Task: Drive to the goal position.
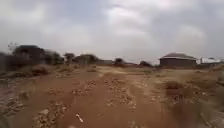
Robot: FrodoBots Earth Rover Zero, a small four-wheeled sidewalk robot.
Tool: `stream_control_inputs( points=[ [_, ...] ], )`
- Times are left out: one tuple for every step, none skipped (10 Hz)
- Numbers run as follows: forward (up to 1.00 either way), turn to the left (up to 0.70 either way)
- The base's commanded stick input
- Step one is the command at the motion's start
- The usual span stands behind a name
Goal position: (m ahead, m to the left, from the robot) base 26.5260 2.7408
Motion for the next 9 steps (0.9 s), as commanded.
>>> stream_control_inputs(
  points=[
    [0.5, 0.0],
    [0.5, 0.0],
    [0.5, 0.0],
    [0.5, 0.0],
    [0.5, 0.0],
    [0.5, 0.0],
    [0.5, 0.0],
    [0.5, 0.0],
    [0.5, 0.0]
  ],
)
